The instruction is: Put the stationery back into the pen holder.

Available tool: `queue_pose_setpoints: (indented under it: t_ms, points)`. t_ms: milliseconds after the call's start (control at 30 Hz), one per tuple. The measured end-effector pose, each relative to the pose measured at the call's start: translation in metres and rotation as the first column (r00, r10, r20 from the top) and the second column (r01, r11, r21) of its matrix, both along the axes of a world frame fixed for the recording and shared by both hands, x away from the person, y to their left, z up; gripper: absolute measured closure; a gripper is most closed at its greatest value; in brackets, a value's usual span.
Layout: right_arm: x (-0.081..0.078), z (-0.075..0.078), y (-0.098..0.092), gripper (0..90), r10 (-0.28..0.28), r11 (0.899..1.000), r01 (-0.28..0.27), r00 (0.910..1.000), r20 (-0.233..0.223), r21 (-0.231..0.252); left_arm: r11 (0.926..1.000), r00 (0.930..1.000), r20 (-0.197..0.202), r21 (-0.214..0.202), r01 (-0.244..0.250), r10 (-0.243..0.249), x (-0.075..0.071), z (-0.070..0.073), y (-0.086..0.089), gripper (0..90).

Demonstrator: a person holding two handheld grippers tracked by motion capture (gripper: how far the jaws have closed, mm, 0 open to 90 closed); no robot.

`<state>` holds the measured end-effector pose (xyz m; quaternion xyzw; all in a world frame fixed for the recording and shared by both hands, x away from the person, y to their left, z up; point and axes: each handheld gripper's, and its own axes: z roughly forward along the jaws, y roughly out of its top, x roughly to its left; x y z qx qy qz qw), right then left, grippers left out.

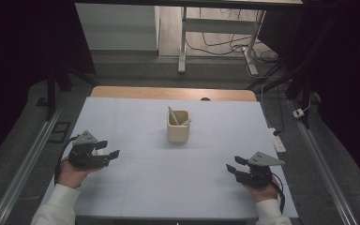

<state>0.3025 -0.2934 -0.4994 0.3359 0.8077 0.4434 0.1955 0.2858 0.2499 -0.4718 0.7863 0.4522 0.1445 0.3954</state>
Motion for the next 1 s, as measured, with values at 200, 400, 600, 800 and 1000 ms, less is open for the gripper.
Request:
queue_pose_setpoints:
  t_ms: [200, 400, 600, 800, 1000]
  points:
    - [0.0, 0.0, -0.001, 48.4, -0.005, 1.0, 0.005, 1.0, -0.001, 0.008, 0.9982, 0.9981, -0.031, 0.03, -0.051, 0.052, 0.01, 0.003, 0.012, 31.7]
    - [0.0, 0.0, -0.001, 48.1, -0.005, 1.0, 0.005, 1.0, -0.002, 0.011, 0.9929, 0.9906, -0.084, 0.058, -0.103, 0.108, 0.023, 0.002, 0.02, 31.1]
    - [0.0, -0.001, -0.002, 48.0, -0.006, 1.0, 0.006, 1.0, -0.004, 0.013, 0.9892, 0.9844, -0.13, 0.101, -0.106, 0.119, 0.033, -0.002, 0.02, 30.6]
    - [0.0, -0.002, -0.002, 47.9, -0.003, 1.0, 0.003, 1.0, -0.008, 0.01, 0.9855, 0.9773, -0.169, 0.133, -0.106, 0.127, 0.037, -0.01, 0.02, 30.3]
    - [0.0, -0.003, 0.0, 47.7, -0.003, 1.0, 0.003, 0.9999, -0.011, 0.009, 0.9807, 0.9685, -0.2, 0.156, -0.118, 0.148, 0.039, -0.019, 0.023, 30.2]
